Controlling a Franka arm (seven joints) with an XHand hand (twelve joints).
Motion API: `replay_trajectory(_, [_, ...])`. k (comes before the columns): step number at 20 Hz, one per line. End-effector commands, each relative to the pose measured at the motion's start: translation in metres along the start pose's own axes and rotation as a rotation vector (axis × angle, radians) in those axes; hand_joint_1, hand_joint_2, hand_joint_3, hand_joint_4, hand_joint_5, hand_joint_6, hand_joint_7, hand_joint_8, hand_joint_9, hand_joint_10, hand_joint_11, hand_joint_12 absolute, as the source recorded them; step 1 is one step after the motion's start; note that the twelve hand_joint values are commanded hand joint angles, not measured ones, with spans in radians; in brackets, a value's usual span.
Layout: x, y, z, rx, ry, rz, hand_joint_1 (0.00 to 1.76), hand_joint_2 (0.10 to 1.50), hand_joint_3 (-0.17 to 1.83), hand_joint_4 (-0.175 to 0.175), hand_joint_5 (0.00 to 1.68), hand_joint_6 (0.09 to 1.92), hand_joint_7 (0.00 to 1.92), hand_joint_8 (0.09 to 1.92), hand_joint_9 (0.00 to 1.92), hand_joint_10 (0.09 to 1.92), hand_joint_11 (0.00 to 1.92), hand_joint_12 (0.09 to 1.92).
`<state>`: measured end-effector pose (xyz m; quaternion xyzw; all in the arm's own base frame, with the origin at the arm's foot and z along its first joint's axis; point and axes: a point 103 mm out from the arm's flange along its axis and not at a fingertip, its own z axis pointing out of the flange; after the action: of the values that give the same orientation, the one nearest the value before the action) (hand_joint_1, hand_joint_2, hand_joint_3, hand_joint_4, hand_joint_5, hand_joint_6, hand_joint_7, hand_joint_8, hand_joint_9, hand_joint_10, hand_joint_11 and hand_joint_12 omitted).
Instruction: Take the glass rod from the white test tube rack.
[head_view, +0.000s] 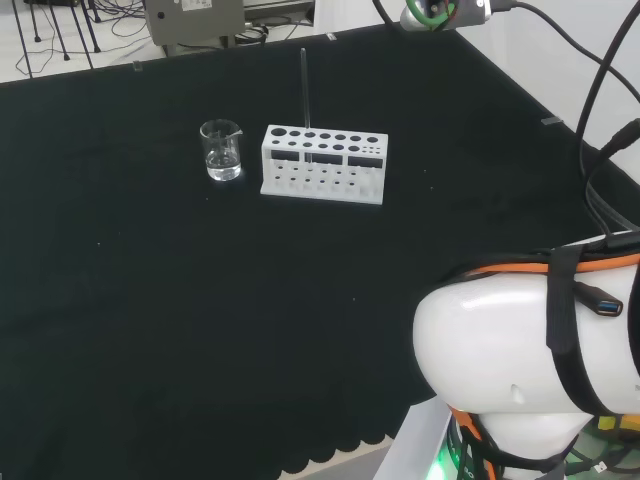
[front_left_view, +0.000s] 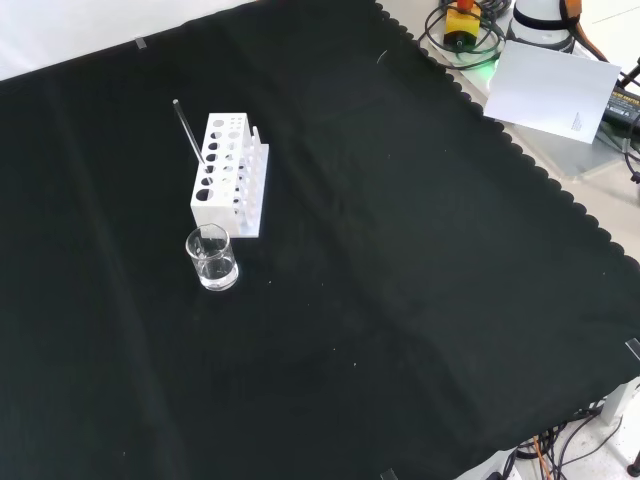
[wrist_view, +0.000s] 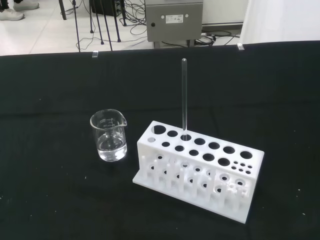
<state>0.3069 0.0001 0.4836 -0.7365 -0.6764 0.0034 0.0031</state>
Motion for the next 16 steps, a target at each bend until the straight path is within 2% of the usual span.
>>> replay_trajectory(1, [0.002, 0.001, 0.000, -0.008, -0.011, -0.002, 0.78, 1.09, -0.02, -0.140, 0.16, 0.21, 0.16, 0.72, 0.29, 0.90, 0.28, 1.29])
replay_trajectory(3, [0.003, 0.002, 0.001, -0.008, -0.006, -0.004, 0.67, 1.09, -0.03, -0.135, 0.05, 0.09, 0.04, 0.67, 0.15, 0.86, 0.14, 1.39])
replay_trajectory(4, [0.002, 0.002, 0.001, -0.008, -0.005, -0.006, 0.65, 1.09, -0.03, -0.134, 0.04, 0.09, 0.02, 0.67, 0.13, 0.85, 0.12, 1.41])
replay_trajectory(5, [0.013, 0.006, 0.001, -0.007, -0.019, -0.024, 0.64, 1.09, -0.03, -0.134, 0.03, 0.09, 0.01, 0.68, 0.12, 0.85, 0.11, 1.42])
replay_trajectory(8, [0.014, 0.008, 0.001, -0.014, -0.012, -0.014, 0.64, 1.09, -0.04, -0.134, 0.04, 0.09, 0.00, 0.73, 0.13, 0.86, 0.10, 1.43])
replay_trajectory(11, [0.005, 0.011, 0.000, -0.022, -0.005, -0.003, 0.64, 1.10, -0.05, -0.138, 0.06, 0.09, 0.03, 0.82, 0.21, 0.86, 0.16, 1.42])
replay_trajectory(16, [0.003, 0.026, 0.001, -0.042, -0.006, -0.027, 0.65, 1.13, -0.10, -0.152, 0.14, 0.09, 0.17, 0.89, 0.47, 0.85, 0.29, 1.40])
